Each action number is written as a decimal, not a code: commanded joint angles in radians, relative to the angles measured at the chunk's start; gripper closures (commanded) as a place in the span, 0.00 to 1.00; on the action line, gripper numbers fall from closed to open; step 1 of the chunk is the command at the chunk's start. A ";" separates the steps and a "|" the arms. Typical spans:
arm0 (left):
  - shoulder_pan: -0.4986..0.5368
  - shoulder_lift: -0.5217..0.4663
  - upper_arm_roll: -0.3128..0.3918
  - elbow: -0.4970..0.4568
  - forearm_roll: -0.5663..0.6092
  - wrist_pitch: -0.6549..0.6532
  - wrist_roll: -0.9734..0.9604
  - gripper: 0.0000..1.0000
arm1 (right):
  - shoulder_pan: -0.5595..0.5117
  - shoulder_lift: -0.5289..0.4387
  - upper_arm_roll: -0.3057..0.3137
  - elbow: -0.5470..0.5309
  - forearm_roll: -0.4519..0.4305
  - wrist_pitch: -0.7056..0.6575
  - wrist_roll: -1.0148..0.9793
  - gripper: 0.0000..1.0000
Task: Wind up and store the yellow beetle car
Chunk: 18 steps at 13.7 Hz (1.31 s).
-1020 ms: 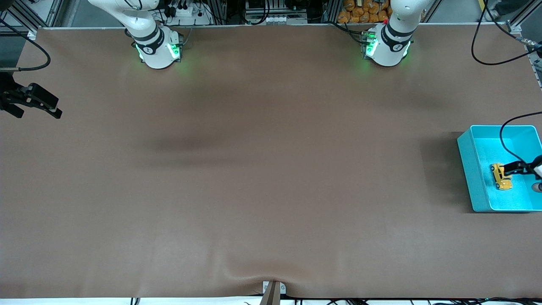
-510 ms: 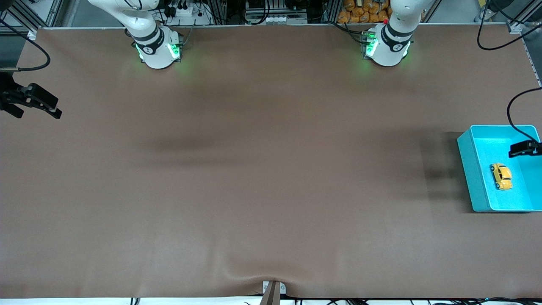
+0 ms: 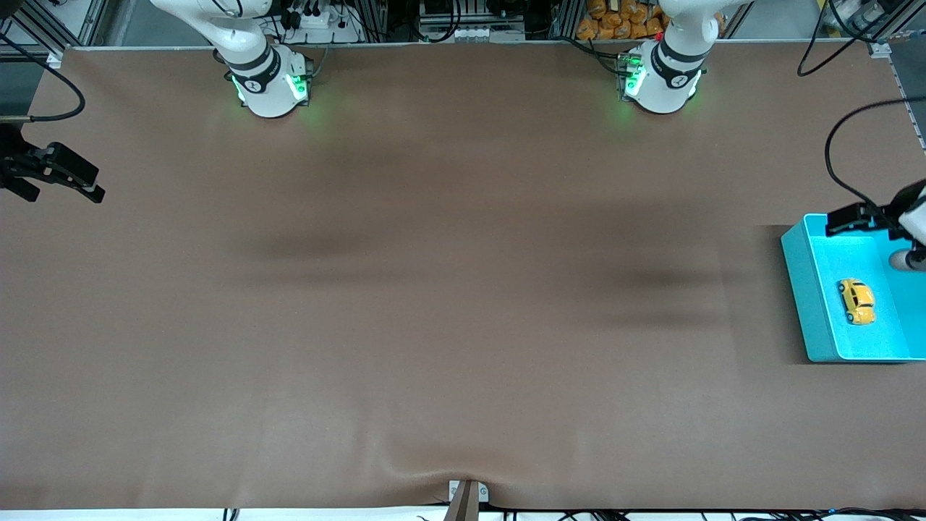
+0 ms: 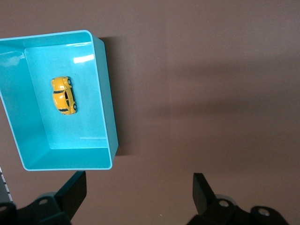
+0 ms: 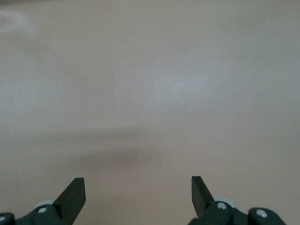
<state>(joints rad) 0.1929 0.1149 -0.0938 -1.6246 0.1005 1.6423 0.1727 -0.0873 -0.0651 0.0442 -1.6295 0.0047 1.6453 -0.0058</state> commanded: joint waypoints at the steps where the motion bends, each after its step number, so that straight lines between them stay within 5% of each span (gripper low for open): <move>1: -0.160 -0.093 0.129 -0.021 -0.057 -0.032 -0.071 0.00 | -0.019 0.008 0.009 0.016 0.014 -0.002 -0.014 0.00; 5: -0.251 -0.135 0.138 -0.005 -0.073 -0.042 -0.252 0.00 | -0.019 0.007 0.009 0.016 0.014 -0.002 -0.013 0.00; 18: -0.248 -0.136 0.131 0.066 -0.102 -0.176 -0.182 0.00 | -0.020 0.007 0.009 0.016 0.014 -0.005 -0.013 0.00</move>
<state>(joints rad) -0.0500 -0.0196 0.0340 -1.5711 0.0085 1.4937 -0.0088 -0.0897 -0.0649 0.0443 -1.6294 0.0047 1.6454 -0.0058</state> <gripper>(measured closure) 0.000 0.000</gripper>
